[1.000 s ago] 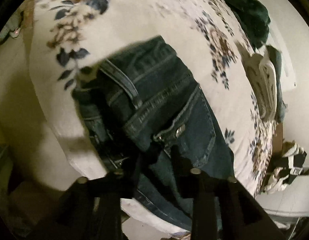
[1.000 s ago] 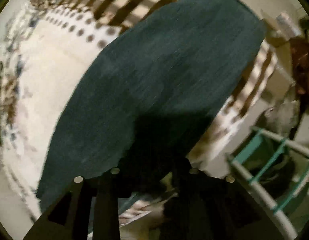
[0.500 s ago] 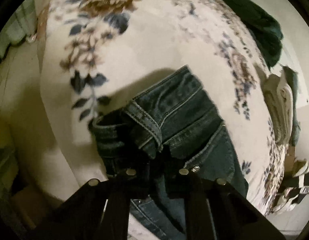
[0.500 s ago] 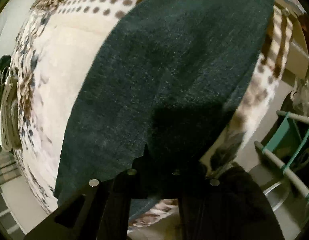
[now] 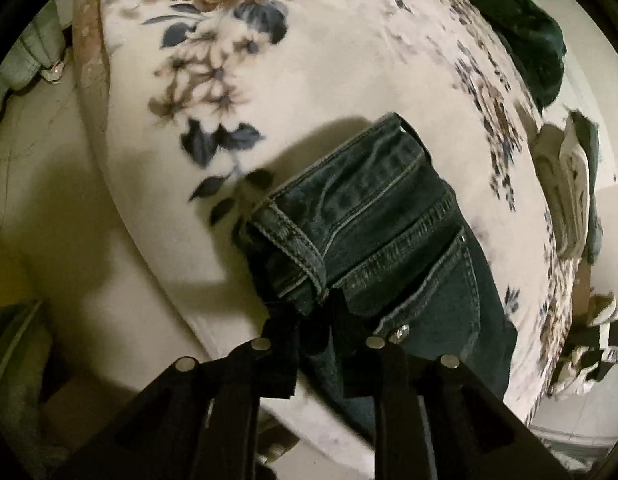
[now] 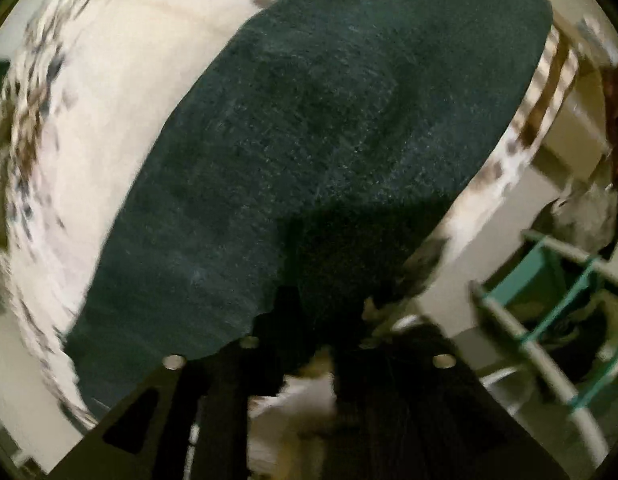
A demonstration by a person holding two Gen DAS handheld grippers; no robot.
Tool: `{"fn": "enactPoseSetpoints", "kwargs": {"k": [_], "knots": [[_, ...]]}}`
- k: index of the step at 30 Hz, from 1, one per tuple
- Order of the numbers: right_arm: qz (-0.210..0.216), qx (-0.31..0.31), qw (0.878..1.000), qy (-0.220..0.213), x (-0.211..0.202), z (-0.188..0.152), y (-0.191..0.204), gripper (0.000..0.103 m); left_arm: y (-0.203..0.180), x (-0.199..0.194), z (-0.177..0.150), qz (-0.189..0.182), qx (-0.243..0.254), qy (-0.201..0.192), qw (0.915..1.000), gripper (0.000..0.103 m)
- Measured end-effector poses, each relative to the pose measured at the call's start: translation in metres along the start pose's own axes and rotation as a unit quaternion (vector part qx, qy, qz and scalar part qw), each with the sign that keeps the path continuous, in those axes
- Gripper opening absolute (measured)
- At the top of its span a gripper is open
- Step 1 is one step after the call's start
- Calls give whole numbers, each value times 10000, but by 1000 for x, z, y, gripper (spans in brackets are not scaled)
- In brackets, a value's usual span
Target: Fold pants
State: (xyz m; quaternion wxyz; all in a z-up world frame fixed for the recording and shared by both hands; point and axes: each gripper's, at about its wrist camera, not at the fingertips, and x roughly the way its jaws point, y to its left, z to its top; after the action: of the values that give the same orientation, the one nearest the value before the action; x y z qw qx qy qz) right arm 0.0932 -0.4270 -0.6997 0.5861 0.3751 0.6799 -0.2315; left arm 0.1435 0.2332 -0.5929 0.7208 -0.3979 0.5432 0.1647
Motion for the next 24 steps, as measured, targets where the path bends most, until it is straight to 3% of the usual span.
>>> {"fn": "enactPoseSetpoints", "kwargs": {"k": [3,4,5,9,13,15,18,19,20,21,24], "knots": [[-249,-727,9970,-131,-28,-14,38,57,-10,-25,-7,343,230,-45,9991,49],[-277,-1064,9937,-202,-39,-22,58,59,-16,-35,-11,459,371,-93,9982,77],[-173,-1393,9898,-231,-47,-30,80,59,-22,-42,-14,559,536,-165,9969,88],[409,-2853,9575,61,-44,-64,196,59,-67,-53,-27,874,1256,-441,9872,88],[798,-4138,9061,366,2,-90,324,59,-99,-19,-17,906,1636,-405,9815,88],[737,-4477,8896,517,23,-97,363,59,-105,4,-13,1019,1816,-288,9777,88],[196,-4942,8661,722,62,-106,405,59,-103,30,-10,1278,2007,-100,9712,88],[-9,-5056,8585,861,73,-106,409,51,-95,39,-8,1337,1995,24,9707,88],[-33,-5093,8561,877,75,-106,410,41,-89,43,-7,1343,1952,69,9715,88],[110,-5071,8576,855,73,-105,407,6,-82,43,-5,1185,1926,42,9741,87],[403,-4815,8749,333,49,-89,399,2,-76,39,-7,1116,2056,-60,9722,88]]}}
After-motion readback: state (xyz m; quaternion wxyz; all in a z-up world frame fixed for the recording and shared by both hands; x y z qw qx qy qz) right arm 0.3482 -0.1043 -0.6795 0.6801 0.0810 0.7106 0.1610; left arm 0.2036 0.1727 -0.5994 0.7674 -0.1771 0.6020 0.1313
